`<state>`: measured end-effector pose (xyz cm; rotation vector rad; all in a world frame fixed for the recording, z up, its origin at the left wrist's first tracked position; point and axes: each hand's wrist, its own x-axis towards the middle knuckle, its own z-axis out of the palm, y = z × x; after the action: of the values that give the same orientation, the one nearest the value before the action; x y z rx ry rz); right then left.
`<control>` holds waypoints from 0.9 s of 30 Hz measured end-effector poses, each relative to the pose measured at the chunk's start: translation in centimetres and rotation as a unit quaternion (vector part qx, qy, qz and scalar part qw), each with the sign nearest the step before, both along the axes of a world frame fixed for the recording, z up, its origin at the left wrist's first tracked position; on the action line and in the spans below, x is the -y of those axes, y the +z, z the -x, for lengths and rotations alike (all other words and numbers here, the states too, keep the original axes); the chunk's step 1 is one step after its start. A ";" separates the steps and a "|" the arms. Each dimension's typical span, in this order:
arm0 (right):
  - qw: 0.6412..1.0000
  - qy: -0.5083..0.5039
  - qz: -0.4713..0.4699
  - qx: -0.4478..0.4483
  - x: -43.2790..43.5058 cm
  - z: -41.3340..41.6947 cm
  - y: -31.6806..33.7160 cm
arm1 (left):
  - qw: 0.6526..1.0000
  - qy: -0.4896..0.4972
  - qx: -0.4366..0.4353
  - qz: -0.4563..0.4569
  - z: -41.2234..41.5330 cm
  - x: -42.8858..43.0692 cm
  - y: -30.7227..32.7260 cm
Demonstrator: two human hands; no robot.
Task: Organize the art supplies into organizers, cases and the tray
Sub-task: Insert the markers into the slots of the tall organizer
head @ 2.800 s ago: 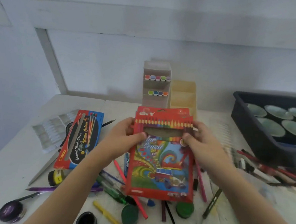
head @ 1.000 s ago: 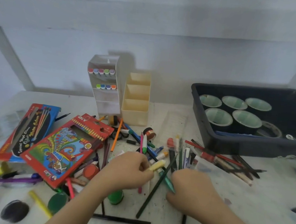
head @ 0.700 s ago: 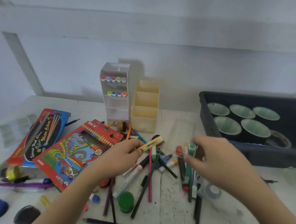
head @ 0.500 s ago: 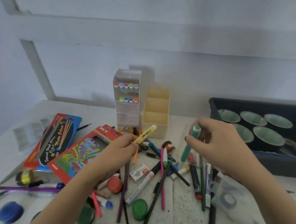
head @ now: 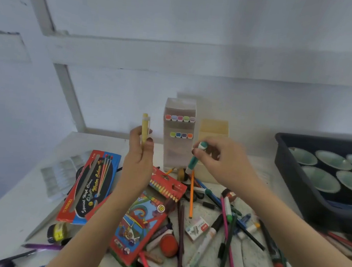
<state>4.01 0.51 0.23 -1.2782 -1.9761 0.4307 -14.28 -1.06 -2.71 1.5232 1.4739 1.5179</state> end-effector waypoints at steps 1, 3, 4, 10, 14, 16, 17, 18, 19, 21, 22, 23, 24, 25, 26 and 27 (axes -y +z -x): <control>1.000 0.005 -0.025 -0.004 -0.5 0.9 0.1 | 1.000 0.003 -0.008 -0.014 0.4 -0.4 0.1; 0.996 0.011 -0.084 -0.026 -1.4 2.4 0.3 | 0.999 0.018 -0.027 -0.029 1.0 -1.1 0.1; 0.992 0.012 -0.117 -0.035 -1.9 3.2 0.3 | 0.999 0.024 -0.028 -0.031 1.4 -1.4 0.1; 0.958 -0.018 -0.282 0.044 -4.4 6.4 -1.1 | 0.999 0.031 0.007 -0.020 3.5 -2.5 -0.8; 0.945 -0.016 -0.326 0.023 -5.0 7.3 -2.0 | 0.999 0.031 0.030 -0.005 4.6 -3.0 -1.4; 0.932 -0.028 -0.361 0.024 -4.9 7.3 -1.8 | 0.999 0.028 0.037 -0.001 5.1 -3.2 -1.8; 0.923 -0.037 -0.380 0.043 -4.8 7.2 -1.7 | 0.999 0.024 0.040 0.001 5.3 -3.3 -1.9; 0.916 -0.044 -0.394 0.062 -4.8 7.2 -1.6 | 0.999 0.023 0.042 0.003 5.4 -3.4 -2.1; 0.911 -0.048 -0.403 0.073 -4.7 7.2 -1.6 | 0.999 0.020 0.045 0.005 5.5 -3.5 -2.2; 0.909 -0.051 -0.409 0.064 -4.6 7.1 -1.7 | 0.998 0.010 0.058 0.005 5.5 -3.6 -2.5; 0.908 -0.052 -0.412 0.060 -4.6 7.1 -1.9 | 0.998 0.003 0.066 0.003 5.5 -3.6 -2.6; 0.907 -0.053 -0.412 0.063 -4.7 7.0 -2.0 | 0.998 -0.003 0.070 0.000 5.4 -3.6 -2.6; 0.909 -0.050 -0.407 0.072 -4.8 7.0 -2.1 | 0.997 -0.007 0.071 -0.003 5.3 -3.6 -2.7; 0.912 -0.046 -0.399 0.083 -5.0 6.9 -2.3 | 0.997 -0.010 0.072 -0.007 5.2 -3.6 -2.6; 0.915 -0.044 -0.390 0.092 -5.3 7.0 -2.5 | 0.997 -0.012 0.072 -0.011 5.0 -3.6 -2.6; 0.918 -0.043 -0.383 0.095 -5.6 7.0 -2.8 | 0.997 -0.012 0.075 -0.014 5.0 -3.5 -2.6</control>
<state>-3.02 6.11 -2.56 -0.8982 -1.9277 -0.5017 -19.25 2.48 -5.27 1.4052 1.3482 1.6082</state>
